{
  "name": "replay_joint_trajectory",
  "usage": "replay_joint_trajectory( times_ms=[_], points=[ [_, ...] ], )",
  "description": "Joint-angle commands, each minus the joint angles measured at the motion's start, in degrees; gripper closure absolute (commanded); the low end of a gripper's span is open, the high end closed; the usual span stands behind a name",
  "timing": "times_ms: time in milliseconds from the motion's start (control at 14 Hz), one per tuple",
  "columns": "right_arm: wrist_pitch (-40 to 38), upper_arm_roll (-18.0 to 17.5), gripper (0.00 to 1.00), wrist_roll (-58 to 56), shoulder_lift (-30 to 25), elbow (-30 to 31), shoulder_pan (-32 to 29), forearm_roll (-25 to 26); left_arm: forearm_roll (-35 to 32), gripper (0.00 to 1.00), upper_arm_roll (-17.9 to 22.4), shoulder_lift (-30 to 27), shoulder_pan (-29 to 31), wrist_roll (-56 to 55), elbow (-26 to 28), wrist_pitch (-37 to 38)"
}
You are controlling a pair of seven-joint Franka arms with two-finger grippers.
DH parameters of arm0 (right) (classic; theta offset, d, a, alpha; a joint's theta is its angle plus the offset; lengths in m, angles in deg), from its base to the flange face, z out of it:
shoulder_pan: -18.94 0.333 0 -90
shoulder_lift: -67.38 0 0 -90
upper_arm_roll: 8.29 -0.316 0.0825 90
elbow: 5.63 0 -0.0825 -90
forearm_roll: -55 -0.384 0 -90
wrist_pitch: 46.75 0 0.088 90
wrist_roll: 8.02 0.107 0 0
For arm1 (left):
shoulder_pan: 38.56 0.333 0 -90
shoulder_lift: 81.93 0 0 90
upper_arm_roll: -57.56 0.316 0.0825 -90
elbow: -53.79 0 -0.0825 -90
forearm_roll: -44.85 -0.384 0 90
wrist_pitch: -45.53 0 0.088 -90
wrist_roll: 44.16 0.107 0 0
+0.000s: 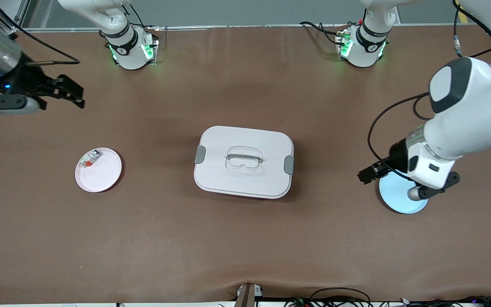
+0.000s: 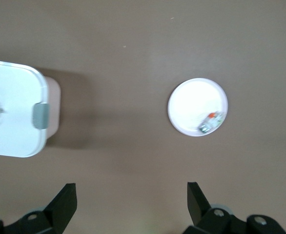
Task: Transfer orange switch to right arm and place
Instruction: 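Lift the switch with the left gripper while the right gripper approaches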
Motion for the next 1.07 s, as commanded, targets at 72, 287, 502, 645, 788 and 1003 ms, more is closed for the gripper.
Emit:
replay_joint_trajectory(
  times_ms=[72,287,502,645,788,1003],
  points=[
    [2.1,0.3,0.00,8.4,0.4,-0.3,9.1,-2.4,4.3,1.00,-4.7,-0.6,0.1,-11.0,-1.5,0.9],
    [11.1,0.2,0.00,15.5,-0.4,5.3,14.3,-7.8,5.6,1.00,-8.5,0.0,-0.3,-19.5,-1.5,-1.2],
    [21.2,0.2,0.00,27.7,-1.5,10.4,21.4,-9.4,8.9,1.00,-9.3,1.3,-3.8,-27.9,-1.5,-5.3],
    [28.9,0.2,0.00,33.7,-1.6,12.5,24.3,-13.1,11.7,1.00,-9.3,2.3,-6.0,-31.8,-1.5,-7.1],
    [39.0,0.2,0.00,38.9,-2.4,16.3,26.4,-13.8,12.8,1.00,-9.3,3.5,-8.0,-36.8,-1.5,-8.8],
    [47.1,0.2,0.00,41.6,-1.8,18.7,27.3,-17.1,19.6,1.00,-9.4,4.8,-9.3,-40.0,-1.5,-10.4]
  ],
)
